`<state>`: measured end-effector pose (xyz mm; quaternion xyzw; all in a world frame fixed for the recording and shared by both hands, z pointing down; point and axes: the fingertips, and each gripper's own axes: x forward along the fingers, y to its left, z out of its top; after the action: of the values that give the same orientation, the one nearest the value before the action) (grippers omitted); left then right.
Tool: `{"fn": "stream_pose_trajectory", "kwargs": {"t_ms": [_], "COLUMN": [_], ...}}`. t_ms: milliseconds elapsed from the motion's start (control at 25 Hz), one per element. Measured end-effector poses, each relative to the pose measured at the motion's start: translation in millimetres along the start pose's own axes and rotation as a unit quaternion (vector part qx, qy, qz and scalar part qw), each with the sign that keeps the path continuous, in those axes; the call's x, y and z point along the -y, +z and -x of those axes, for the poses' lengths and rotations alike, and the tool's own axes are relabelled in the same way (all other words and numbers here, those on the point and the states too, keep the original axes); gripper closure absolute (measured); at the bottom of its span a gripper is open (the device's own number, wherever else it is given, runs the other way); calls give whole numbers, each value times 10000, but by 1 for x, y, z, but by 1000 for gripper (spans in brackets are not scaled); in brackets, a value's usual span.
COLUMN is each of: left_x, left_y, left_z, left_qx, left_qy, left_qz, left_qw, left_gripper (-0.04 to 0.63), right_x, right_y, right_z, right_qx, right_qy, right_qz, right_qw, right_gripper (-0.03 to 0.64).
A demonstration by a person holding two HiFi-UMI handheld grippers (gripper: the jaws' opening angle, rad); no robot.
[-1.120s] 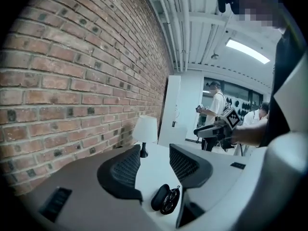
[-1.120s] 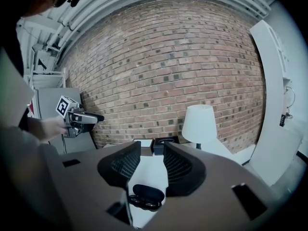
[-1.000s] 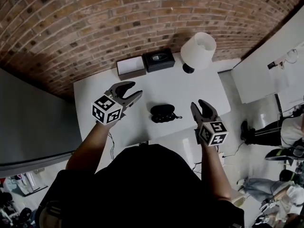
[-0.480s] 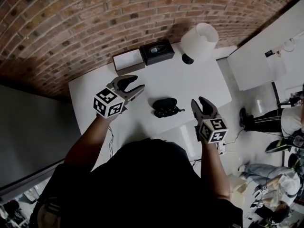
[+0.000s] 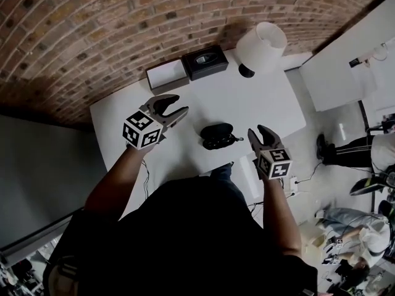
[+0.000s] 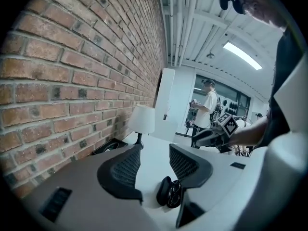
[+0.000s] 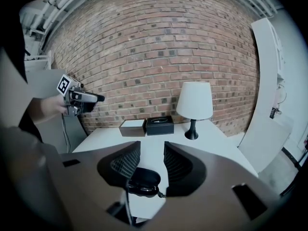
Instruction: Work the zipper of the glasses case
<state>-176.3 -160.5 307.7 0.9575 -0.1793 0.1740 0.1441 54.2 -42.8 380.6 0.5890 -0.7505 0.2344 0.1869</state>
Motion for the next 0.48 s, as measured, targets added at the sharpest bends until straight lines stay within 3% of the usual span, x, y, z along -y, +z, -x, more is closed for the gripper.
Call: {"fn": "stream_pose_trajectory", "kwargs": {"t_ms": [200, 480], "left_x": [-4, -5], "left_y": [-19, -50], "left_z": [-14, -43], "left_qx": [-186, -583], "left_qy": [97, 47], "left_qz": [99, 166], "left_qw": [9997, 9982], "left_gripper": [390, 390], "right_x": [10, 12], "right_y": [-31, -65], "right_z": [-18, -41], "right_qx": [-296, -634], "right_qy": [162, 531], "right_qz": [123, 714], "right_qw": [9994, 9940], "right_gripper": [453, 436]}}
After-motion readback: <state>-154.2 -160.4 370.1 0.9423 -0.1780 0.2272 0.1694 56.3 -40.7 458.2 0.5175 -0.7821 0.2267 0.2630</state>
